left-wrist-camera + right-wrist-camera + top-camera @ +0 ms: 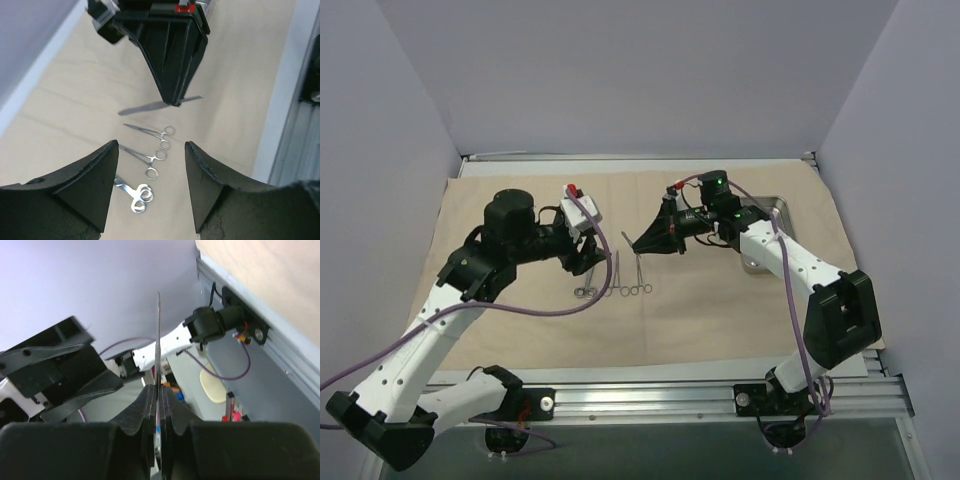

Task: Open and lay out the surgical kit
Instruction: Place the medical item in the surgical kit.

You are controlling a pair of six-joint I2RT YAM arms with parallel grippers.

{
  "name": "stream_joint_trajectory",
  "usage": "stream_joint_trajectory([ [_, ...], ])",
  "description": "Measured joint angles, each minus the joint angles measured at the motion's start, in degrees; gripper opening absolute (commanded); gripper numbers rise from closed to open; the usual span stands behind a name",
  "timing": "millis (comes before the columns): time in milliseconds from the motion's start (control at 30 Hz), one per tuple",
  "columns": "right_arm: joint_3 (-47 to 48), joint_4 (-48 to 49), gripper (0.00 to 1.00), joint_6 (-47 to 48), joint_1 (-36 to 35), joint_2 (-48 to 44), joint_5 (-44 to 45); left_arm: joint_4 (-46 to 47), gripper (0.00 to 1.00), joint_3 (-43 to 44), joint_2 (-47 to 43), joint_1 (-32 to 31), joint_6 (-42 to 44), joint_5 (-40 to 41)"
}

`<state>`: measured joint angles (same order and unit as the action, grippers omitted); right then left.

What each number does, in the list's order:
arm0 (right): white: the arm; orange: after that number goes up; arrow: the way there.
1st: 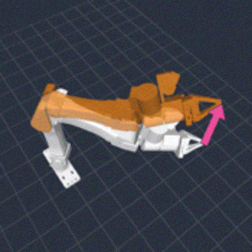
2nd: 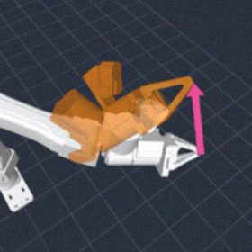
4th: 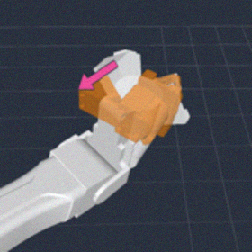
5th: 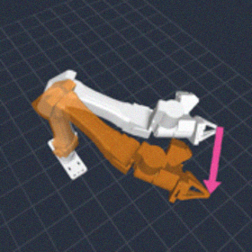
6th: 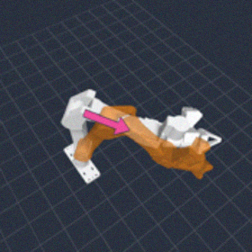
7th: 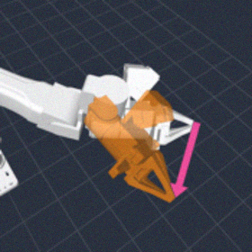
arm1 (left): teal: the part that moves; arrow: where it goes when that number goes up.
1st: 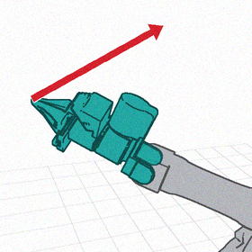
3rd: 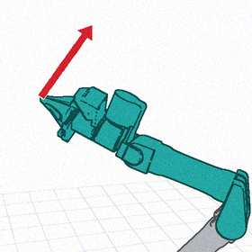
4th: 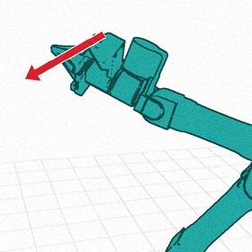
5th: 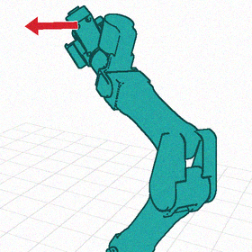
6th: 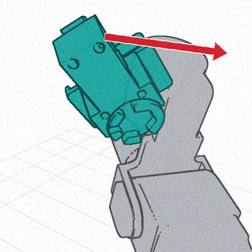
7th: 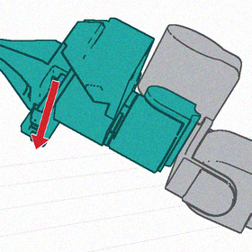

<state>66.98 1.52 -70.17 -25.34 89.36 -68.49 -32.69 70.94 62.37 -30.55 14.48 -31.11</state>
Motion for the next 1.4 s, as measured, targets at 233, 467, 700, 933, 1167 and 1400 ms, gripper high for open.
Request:
stream_joint_trajectory([
  [233, 1.3, -3.5, 0.00, -2.5, -3.3, 0.0, -2.7, 3.5, 0.65, -4.9, -6.5, -9.8, 12.9, 14.1],
  [467, 2.3, -8.7, 0.00, -3.7, -1.2, 0.1, -5.7, 3.3, 0.70, -10.6, -8.1, -13.3, 21.0, 22.4],
  [700, 7.4, -17.7, 0.00, 0.7, -1.7, 0.9, -7.3, 5.8, 0.71, -11.1, -8.3, -13.7, 23.3, 24.3],
  [933, 15.0, -25.3, 0.00, 5.0, -4.0, 7.1, -8.3, 6.9, 0.69, -11.1, -5.9, -14.0, 25.1, 24.0],
  [1167, 17.9, -29.6, 0.00, 8.4, -4.1, 9.9, -8.5, 7.1, 0.61, -11.0, -4.0, -15.1, 25.0, 22.2],
  [1400, 18.1, -31.5, 0.00, 9.4, -4.5, 9.9, -8.5, 7.8, 0.60, -11.0, -2.7, -15.2, 24.9, 21.8],
])
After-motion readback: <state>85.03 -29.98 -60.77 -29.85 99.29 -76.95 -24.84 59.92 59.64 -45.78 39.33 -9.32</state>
